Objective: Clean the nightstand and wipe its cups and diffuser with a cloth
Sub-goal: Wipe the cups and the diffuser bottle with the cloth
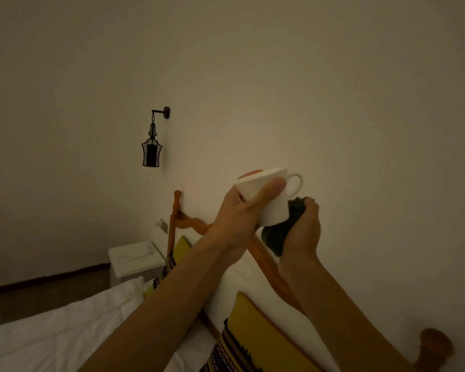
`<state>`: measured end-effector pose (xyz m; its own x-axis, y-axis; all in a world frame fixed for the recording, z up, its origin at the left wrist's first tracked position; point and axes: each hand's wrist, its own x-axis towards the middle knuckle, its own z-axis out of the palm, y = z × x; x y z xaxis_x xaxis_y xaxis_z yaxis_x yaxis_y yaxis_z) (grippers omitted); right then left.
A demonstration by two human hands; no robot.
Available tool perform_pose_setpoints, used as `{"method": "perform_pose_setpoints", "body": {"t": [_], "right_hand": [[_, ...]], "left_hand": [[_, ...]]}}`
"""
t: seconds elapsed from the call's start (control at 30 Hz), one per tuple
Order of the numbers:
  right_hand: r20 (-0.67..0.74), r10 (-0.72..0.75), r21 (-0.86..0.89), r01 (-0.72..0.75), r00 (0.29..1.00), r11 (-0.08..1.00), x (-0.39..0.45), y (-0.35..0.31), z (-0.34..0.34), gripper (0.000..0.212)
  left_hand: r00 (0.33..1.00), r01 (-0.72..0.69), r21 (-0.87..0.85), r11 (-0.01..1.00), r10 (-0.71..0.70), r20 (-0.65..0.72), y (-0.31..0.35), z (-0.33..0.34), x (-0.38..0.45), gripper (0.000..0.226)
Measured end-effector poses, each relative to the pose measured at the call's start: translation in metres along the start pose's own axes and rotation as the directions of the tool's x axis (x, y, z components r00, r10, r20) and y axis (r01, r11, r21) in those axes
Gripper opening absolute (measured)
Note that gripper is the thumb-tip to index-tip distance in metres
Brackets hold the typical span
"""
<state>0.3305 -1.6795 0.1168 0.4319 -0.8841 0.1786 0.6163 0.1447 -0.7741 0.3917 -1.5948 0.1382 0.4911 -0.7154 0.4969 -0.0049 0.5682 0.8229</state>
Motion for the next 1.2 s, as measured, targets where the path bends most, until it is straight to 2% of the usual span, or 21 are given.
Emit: {"method": "perform_pose_setpoints", "body": {"t": [0.1, 0.17, 0.23, 0.3, 0.4, 0.53, 0.6, 0.67, 0.77, 0.8, 0.87, 0.93, 0.97, 1.0, 1.03, 1.07, 1.1, 1.13, 1.17, 1.2], "right_hand": [[-0.041, -0.119, -0.006, 0.119, 0.992, 0.993, 0.004, -0.019, -0.006, 0.036], [-0.003, -0.165, 0.014, 0.165, 0.986, 0.986, 0.001, -0.030, -0.006, 0.032], [0.055, -0.215, -0.038, 0.217, 0.975, 0.975, -0.008, -0.033, -0.005, 0.030], [0.121, -0.280, -0.105, 0.293, 0.952, 0.950, -0.018, -0.029, -0.002, 0.029], [0.163, -0.383, -0.169, 0.408, 0.909, 0.897, -0.027, -0.024, 0.001, 0.025], [0.122, -0.332, -0.242, 0.352, 0.935, 0.904, -0.021, -0.028, 0.002, 0.028], [0.091, -0.284, -0.295, 0.298, 0.954, 0.908, -0.015, -0.033, -0.002, 0.027], [0.109, -0.160, -0.304, 0.186, 0.981, 0.934, -0.012, -0.039, -0.004, 0.028], [0.161, -0.046, -0.298, 0.093, 0.986, 0.950, -0.014, -0.042, -0.006, 0.031], [0.165, -0.069, -0.326, 0.120, 0.984, 0.938, -0.016, -0.039, -0.006, 0.033], [0.194, -0.220, -0.423, 0.284, 0.956, 0.860, -0.024, -0.029, -0.004, 0.027], [0.265, -0.414, -0.510, 0.491, 0.871, 0.706, -0.030, -0.021, -0.004, 0.024], [0.280, -0.452, -0.512, 0.531, 0.847, 0.676, -0.030, -0.020, -0.004, 0.025], [0.265, -0.440, -0.499, 0.512, 0.858, 0.699, -0.027, -0.023, -0.005, 0.028], [0.227, -0.368, -0.478, 0.432, 0.902, 0.765, -0.021, -0.028, -0.006, 0.031], [0.186, -0.217, -0.449, 0.280, 0.958, 0.848, -0.016, -0.036, -0.006, 0.032], [0.166, -0.033, -0.406, 0.099, 0.986, 0.908, -0.010, -0.042, -0.007, 0.032], [0.172, 0.131, -0.367, -0.060, 0.976, 0.928, -0.007, -0.046, -0.007, 0.031], [0.190, 0.236, -0.356, -0.157, 0.953, 0.921, -0.004, -0.047, -0.008, 0.031], [0.200, 0.276, -0.355, -0.193, 0.940, 0.915, -0.001, -0.046, -0.009, 0.031]], "left_hand": [[0.996, 0.067, 0.036, 0.997, -0.069, 0.051, 0.006, -0.012, -0.002, 0.075], [0.990, 0.113, 0.060, 0.992, -0.118, 0.072, 0.005, -0.017, -0.004, 0.071], [0.986, 0.146, 0.020, 0.989, -0.148, 0.082, 0.005, -0.017, -0.007, 0.066], [0.983, 0.160, -0.011, 0.987, -0.158, 0.096, 0.003, -0.015, -0.008, 0.077], [0.983, 0.111, 0.048, 0.993, -0.117, 0.144, 0.001, -0.010, -0.009, 0.096], [0.987, 0.072, 0.168, 0.983, -0.094, 0.132, 0.001, -0.010, -0.005, 0.106], [0.979, 0.073, 0.193, 0.979, -0.107, 0.174, 0.001, -0.010, -0.005, 0.100], [0.965, 0.064, 0.195, 0.979, -0.111, 0.240, 0.001, -0.010, -0.008, 0.085], [0.963, 0.094, 0.115, 0.989, -0.120, 0.242, 0.002, -0.005, -0.011, 0.080], [0.967, 0.111, 0.044, 0.993, -0.118, 0.224, 0.003, -0.003, -0.011, 0.079], [0.981, 0.138, -0.089, 0.986, -0.124, 0.149, 0.003, 0.002, -0.012, 0.073], [0.987, 0.148, -0.152, 0.977, -0.135, 0.090, 0.001, 0.006, -0.011, 0.072], [0.988, 0.143, -0.167, 0.975, -0.130, 0.089, 0.001, 0.008, -0.011, 0.070], [0.988, 0.136, -0.167, 0.977, -0.121, 0.095, 0.001, 0.010, -0.012, 0.067], [0.988, 0.132, -0.168, 0.977, -0.116, 0.103, 0.003, 0.012, -0.012, 0.066], [0.986, 0.139, -0.172, 0.975, -0.121, 0.115, 0.004, 0.012, -0.012, 0.070], [0.980, 0.169, -0.189, 0.967, -0.144, 0.138, 0.004, 0.013, -0.013, 0.075], [0.972, 0.202, -0.205, 0.958, -0.170, 0.164, 0.003, 0.011, -0.013, 0.077], [0.962, 0.234, -0.215, 0.948, -0.194, 0.190, 0.002, 0.010, -0.013, 0.075], [0.955, 0.257, -0.214, 0.942, -0.214, 0.205, 0.001, 0.010, -0.012, 0.071]]}}
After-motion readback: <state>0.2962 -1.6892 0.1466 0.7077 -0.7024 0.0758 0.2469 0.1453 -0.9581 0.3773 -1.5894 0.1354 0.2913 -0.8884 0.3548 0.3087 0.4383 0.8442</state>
